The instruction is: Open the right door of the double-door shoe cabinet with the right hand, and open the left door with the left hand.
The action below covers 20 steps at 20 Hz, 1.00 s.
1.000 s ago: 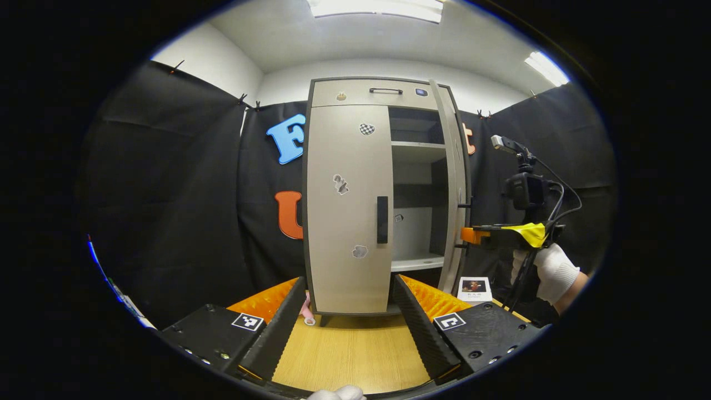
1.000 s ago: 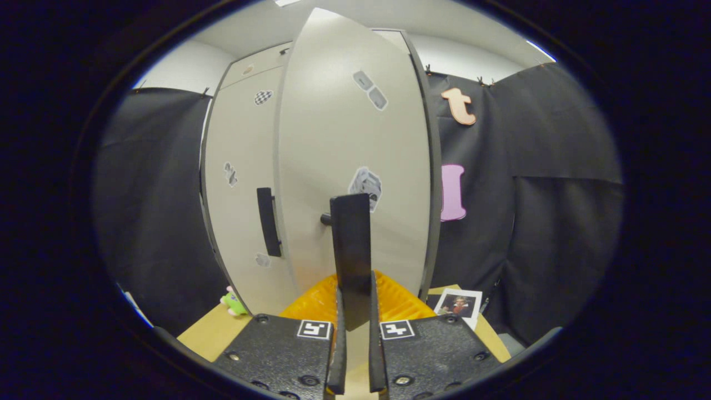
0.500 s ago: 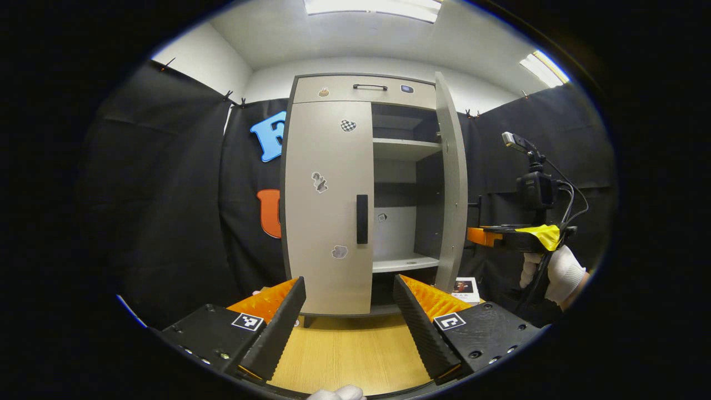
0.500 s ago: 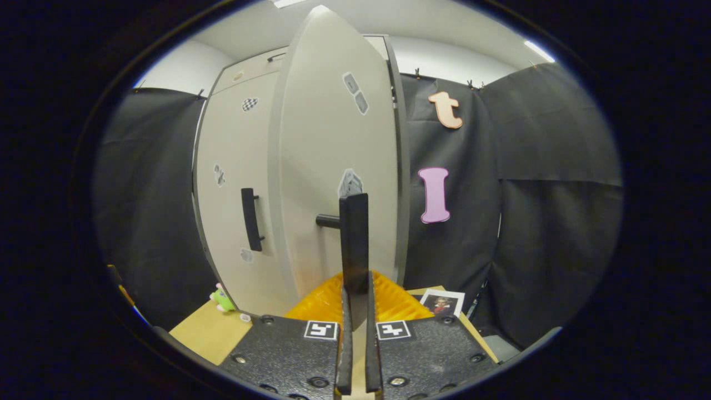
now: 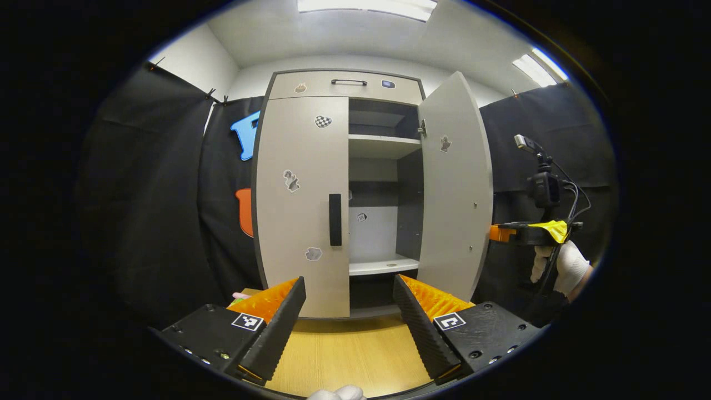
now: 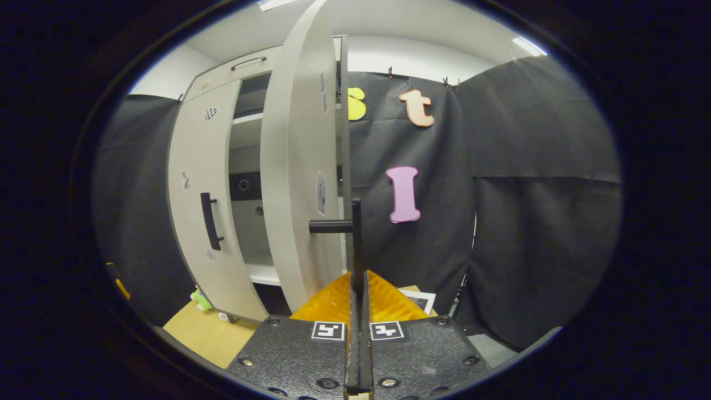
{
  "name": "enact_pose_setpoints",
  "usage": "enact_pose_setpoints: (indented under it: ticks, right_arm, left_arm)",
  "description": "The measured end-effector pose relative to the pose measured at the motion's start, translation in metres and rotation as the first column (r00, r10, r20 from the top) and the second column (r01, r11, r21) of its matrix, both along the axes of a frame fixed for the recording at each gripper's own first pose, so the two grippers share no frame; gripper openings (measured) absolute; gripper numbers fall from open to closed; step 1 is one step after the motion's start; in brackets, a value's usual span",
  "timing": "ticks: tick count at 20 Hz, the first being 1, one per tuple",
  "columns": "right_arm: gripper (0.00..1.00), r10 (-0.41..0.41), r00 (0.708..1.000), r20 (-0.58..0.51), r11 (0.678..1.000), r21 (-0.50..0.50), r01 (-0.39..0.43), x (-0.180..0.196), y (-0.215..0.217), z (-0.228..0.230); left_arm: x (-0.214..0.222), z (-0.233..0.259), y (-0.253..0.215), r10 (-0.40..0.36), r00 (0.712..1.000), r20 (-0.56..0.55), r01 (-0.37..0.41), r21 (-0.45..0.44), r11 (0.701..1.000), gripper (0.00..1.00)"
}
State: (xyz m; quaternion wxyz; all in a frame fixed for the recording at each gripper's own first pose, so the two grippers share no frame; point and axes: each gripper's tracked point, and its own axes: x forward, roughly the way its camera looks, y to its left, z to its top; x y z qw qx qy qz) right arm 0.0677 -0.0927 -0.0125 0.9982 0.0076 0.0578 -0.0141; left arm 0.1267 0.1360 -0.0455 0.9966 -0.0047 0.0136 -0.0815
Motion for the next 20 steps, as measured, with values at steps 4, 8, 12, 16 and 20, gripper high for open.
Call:
enact_pose_setpoints:
  ticks: [4, 8, 12, 16, 20]
  right_arm:
    - [0.04, 0.046, 0.999, -0.003, 0.999, -0.004, -0.046, 0.003, 0.0, 0.0]
    - [0.04, 0.055, 0.998, -0.005, 0.998, -0.025, -0.055, 0.004, 0.001, 0.001]
    - [0.04, 0.059, 0.998, -0.002, 0.998, -0.012, -0.059, 0.001, -0.002, 0.001]
    - [0.16, 0.037, 0.999, 0.0, 0.999, -0.026, -0.037, -0.014, -0.011, 0.007]
    - [0.64, -0.022, 0.999, 0.045, 0.998, -0.06, 0.024, -0.039, -0.021, 0.024]
  left_arm:
    - [0.004, 0.0, -0.005, -0.006, 1.0, 0.001, 0.006, 0.005, 1.0, 0.95]
    - [0.006, -0.001, -0.006, 0.002, 1.0, 0.0, -0.002, 0.007, 1.0, 0.95]
    - [0.009, -0.003, -0.002, 0.015, 1.0, -0.006, -0.015, -0.001, 1.0, 0.95]
    - [0.012, -0.007, 0.006, 0.032, 0.999, -0.009, -0.032, 0.001, 0.999, 0.95]
    - [0.011, -0.009, 0.011, 0.045, 0.999, -0.012, -0.045, -0.002, 0.999, 0.95]
